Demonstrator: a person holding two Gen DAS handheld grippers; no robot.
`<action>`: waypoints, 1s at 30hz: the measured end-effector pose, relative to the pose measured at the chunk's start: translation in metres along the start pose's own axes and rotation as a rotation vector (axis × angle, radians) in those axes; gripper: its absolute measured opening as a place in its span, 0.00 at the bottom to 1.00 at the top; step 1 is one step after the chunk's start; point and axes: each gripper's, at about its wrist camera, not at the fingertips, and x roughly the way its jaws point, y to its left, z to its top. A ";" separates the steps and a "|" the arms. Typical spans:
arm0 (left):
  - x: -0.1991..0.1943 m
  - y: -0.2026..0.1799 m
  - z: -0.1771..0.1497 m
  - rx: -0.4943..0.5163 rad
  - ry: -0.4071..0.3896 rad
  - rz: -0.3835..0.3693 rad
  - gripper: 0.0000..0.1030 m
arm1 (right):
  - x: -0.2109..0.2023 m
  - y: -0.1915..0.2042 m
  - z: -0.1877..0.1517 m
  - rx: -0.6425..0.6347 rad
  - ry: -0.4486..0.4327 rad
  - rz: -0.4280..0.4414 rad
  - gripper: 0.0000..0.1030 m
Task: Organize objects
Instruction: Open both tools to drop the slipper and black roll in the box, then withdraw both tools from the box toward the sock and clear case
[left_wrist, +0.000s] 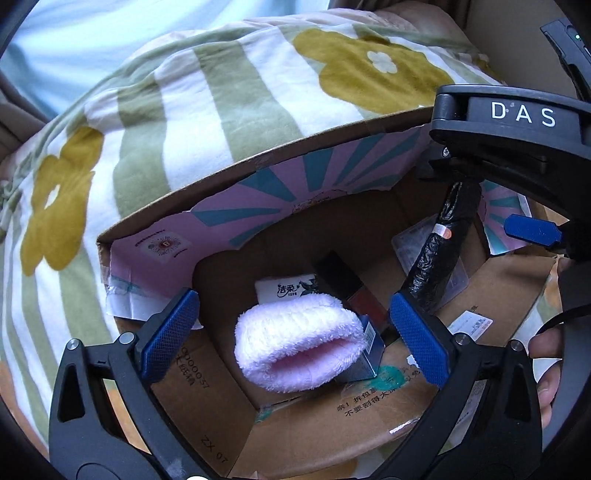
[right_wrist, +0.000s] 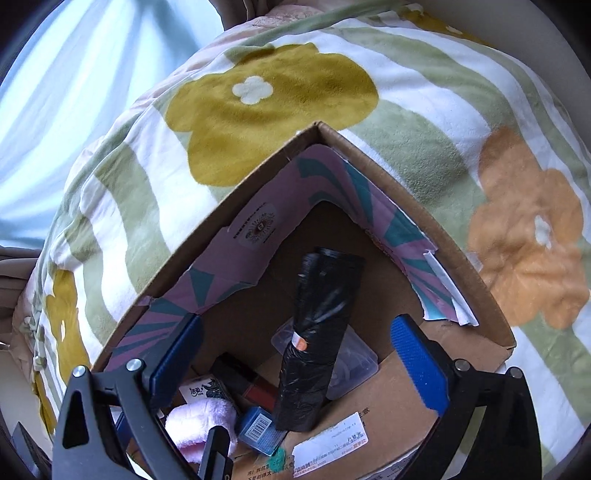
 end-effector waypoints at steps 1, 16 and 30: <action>0.000 0.000 0.000 0.000 0.003 -0.004 1.00 | 0.000 0.000 0.000 -0.002 -0.001 0.001 0.98; -0.036 0.001 -0.001 -0.032 -0.013 -0.023 1.00 | -0.034 0.017 -0.005 -0.139 -0.003 0.054 0.98; -0.142 0.007 -0.038 -0.128 -0.076 0.025 1.00 | -0.152 0.032 -0.034 -0.501 -0.134 0.108 0.98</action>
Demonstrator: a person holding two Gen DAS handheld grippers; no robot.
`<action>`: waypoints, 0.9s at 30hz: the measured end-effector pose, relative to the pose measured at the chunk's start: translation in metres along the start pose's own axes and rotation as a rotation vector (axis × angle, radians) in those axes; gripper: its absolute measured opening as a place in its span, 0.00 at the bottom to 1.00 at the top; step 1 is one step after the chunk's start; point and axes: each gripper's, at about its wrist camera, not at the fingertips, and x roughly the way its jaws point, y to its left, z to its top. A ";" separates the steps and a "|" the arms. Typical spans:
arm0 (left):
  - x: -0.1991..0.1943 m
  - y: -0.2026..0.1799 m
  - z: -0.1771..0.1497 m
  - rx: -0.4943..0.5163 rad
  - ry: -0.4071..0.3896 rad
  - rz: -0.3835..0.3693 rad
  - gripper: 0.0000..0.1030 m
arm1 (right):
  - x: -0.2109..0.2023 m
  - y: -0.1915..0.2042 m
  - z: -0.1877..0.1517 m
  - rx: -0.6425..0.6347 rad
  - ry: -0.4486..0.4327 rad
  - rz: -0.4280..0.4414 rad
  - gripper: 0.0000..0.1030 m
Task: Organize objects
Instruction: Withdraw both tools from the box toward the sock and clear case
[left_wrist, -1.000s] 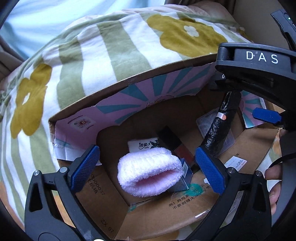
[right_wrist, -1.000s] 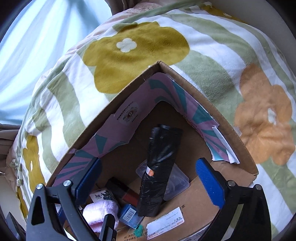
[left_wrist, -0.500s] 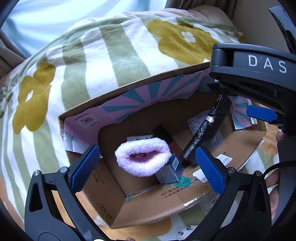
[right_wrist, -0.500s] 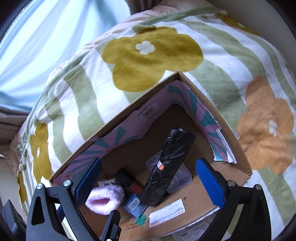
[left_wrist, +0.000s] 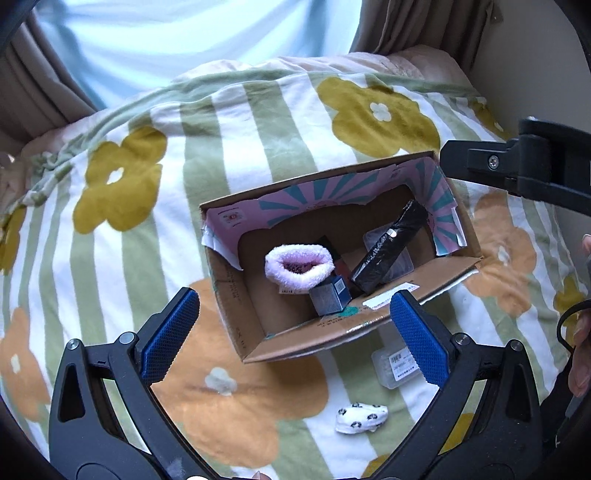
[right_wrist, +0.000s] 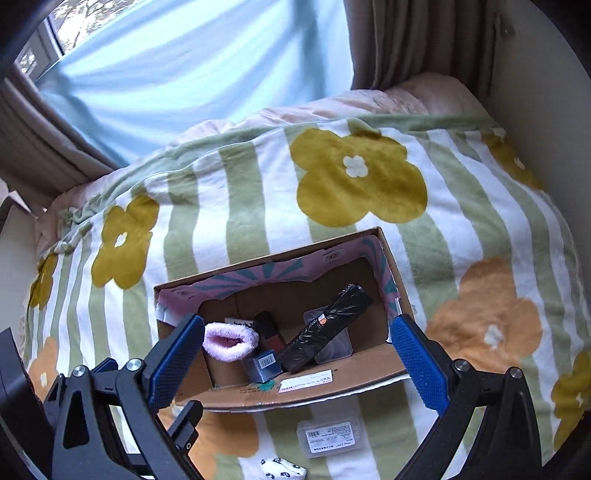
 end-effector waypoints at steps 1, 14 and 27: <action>-0.009 0.001 -0.004 -0.011 -0.006 -0.001 1.00 | -0.009 0.002 -0.002 -0.022 -0.008 0.006 0.98; -0.108 -0.006 -0.072 -0.116 -0.083 0.058 1.00 | -0.096 0.008 -0.063 -0.227 -0.062 0.047 0.98; -0.142 -0.029 -0.153 -0.212 -0.098 0.057 1.00 | -0.123 -0.041 -0.146 -0.263 -0.006 0.033 0.98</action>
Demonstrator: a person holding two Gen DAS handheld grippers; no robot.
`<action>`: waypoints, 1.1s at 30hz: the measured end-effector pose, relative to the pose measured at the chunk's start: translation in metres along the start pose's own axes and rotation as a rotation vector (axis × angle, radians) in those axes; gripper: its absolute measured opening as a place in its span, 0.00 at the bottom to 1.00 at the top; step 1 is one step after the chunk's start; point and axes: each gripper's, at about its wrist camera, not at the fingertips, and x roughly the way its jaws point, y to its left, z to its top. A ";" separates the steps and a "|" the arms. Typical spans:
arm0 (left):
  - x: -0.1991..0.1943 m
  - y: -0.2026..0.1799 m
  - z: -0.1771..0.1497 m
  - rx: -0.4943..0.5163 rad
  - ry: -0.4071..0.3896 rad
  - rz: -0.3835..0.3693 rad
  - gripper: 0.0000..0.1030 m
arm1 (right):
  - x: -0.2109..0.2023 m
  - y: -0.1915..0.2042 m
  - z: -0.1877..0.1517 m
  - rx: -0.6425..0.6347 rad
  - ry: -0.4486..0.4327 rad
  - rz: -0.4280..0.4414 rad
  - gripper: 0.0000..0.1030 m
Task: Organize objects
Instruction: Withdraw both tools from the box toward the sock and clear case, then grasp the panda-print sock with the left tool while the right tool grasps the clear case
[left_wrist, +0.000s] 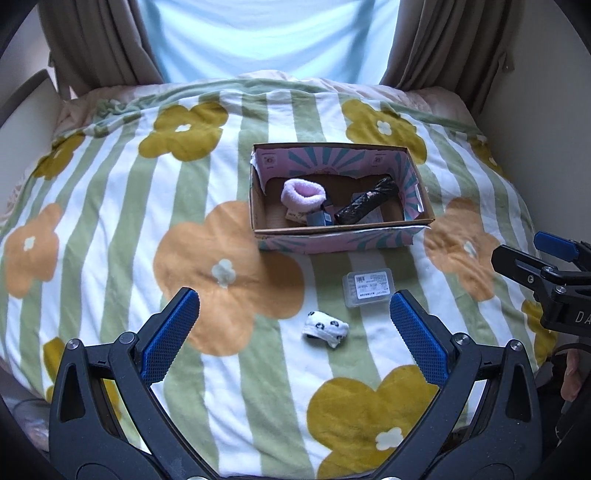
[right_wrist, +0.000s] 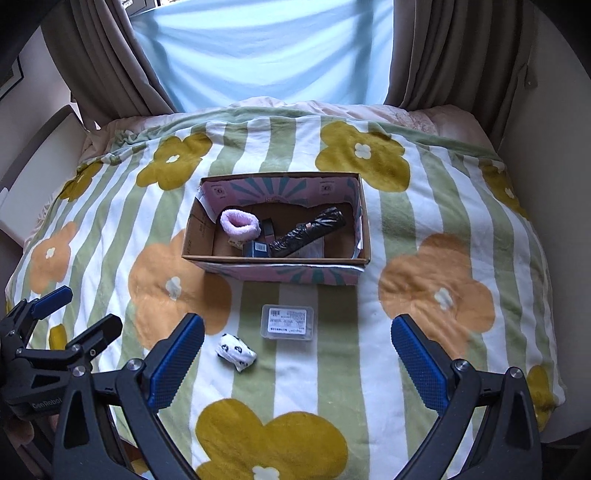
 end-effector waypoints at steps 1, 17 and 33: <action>-0.001 0.000 -0.004 0.000 0.001 0.003 1.00 | 0.000 -0.003 -0.005 0.007 0.004 0.004 0.98; 0.003 -0.006 -0.016 0.010 0.010 -0.008 1.00 | 0.002 -0.018 -0.019 0.056 0.015 0.024 0.98; 0.136 -0.023 -0.072 0.127 0.063 -0.074 1.00 | 0.147 -0.022 -0.045 0.078 0.135 0.059 0.98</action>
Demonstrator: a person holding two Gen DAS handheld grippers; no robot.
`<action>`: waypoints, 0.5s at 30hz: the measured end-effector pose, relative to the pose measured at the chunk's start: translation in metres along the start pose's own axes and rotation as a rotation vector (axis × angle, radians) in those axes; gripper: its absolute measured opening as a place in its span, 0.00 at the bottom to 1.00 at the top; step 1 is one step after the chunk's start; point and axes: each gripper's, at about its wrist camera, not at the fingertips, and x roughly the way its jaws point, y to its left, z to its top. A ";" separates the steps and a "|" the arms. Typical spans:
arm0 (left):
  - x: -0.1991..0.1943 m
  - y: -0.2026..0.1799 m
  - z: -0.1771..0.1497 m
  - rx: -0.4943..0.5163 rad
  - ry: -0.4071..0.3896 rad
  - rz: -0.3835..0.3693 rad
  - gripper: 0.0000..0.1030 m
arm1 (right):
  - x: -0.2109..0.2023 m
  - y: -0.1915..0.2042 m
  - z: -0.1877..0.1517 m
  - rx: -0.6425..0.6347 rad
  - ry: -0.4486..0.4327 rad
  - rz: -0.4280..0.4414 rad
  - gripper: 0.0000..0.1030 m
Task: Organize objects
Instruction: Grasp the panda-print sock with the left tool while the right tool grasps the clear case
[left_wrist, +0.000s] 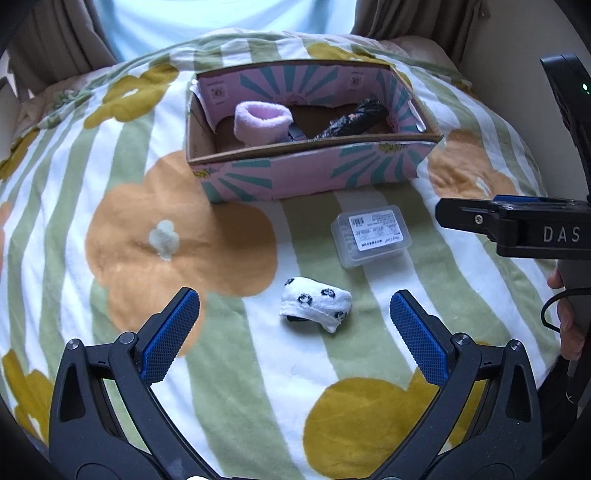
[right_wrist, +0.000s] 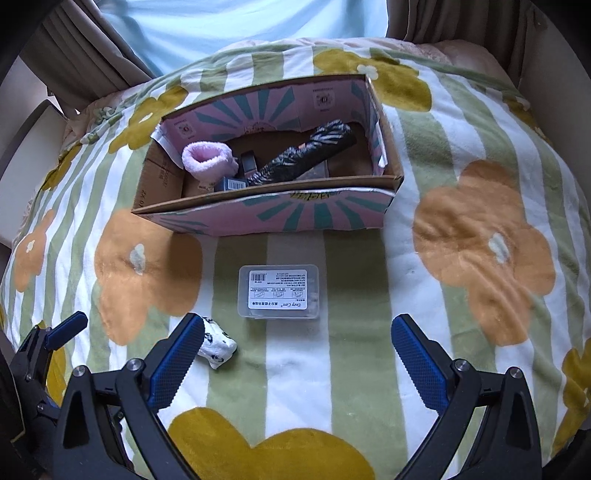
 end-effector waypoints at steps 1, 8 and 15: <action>0.012 -0.002 -0.004 0.008 0.007 -0.006 1.00 | 0.011 -0.001 -0.001 0.002 0.008 0.003 0.98; 0.080 -0.011 -0.022 0.080 0.039 -0.021 1.00 | 0.079 -0.002 -0.006 0.025 0.056 0.026 0.98; 0.108 -0.017 -0.020 0.132 0.040 -0.041 0.99 | 0.114 0.011 -0.004 -0.002 0.090 0.031 0.98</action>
